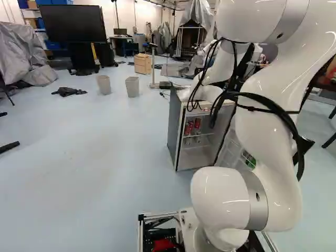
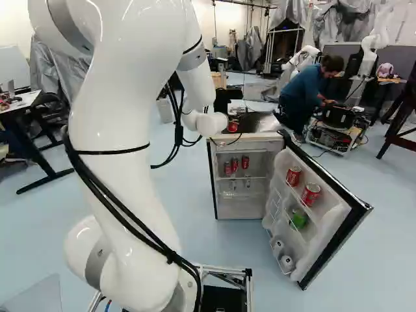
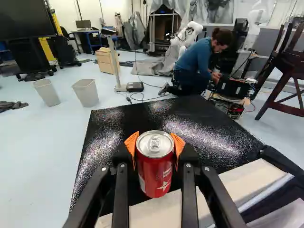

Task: Grab a drink from the fridge

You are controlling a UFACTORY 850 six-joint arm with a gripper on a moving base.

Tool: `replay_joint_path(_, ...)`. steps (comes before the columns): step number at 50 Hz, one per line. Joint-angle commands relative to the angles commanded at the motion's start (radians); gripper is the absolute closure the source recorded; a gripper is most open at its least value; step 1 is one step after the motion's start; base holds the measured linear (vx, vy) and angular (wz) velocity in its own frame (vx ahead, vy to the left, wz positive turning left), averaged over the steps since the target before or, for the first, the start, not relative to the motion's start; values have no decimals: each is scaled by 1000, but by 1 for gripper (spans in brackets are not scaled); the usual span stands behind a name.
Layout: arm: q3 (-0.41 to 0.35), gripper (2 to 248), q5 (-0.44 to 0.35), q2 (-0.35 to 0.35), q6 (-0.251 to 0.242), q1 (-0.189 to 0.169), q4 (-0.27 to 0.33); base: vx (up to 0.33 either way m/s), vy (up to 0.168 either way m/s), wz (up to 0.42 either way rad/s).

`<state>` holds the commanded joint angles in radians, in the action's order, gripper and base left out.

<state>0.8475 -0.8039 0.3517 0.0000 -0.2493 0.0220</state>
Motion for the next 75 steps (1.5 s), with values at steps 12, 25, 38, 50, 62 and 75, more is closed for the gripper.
replay_joint_path(12,1,150,0,5,0,0,0,0,0,0)
replay_joint_path(25,2,150,0,10,0,0,0,0,0,0)
replay_joint_path(38,2,150,0,10,17,0,0,0,0,0)
replay_joint_path(50,2,147,0,10,50,0,0,0,0,0)
replay_joint_path(62,2,85,0,10,52,0,0,0,0,0)
replay_joint_path(75,-27,14,0,-14,52,-4,0,0,0,0)
